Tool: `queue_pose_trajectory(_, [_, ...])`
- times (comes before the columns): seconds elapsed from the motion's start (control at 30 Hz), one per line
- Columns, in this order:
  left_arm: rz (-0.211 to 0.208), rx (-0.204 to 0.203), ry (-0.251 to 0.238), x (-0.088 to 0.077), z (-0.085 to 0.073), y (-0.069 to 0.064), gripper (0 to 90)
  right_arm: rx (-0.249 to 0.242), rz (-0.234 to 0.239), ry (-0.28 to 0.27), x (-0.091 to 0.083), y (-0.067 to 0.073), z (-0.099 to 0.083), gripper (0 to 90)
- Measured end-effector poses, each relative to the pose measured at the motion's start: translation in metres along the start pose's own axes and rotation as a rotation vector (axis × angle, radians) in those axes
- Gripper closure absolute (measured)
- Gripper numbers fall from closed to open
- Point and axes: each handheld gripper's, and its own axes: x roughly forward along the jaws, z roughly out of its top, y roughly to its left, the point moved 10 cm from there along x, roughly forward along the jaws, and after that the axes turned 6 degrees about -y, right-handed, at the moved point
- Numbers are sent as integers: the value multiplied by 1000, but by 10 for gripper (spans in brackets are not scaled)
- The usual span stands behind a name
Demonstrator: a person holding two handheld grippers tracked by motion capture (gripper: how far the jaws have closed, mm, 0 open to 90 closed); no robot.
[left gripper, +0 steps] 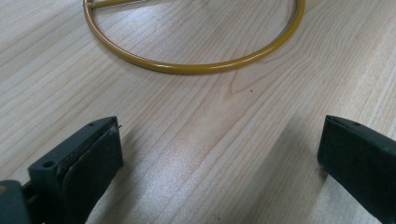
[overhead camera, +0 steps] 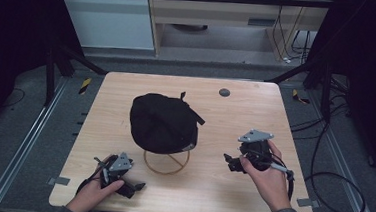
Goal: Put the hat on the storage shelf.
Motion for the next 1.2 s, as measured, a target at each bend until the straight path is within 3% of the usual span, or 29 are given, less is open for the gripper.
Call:
queue_pose_trajectory(0.4, [0,0,0,0,0,0,0,6,-13,25,13,-6,-32,111])
queue_pose_trajectory(1.2, [2,-1,0,0,0,0,0,58,19,26,32,3,-65,110])
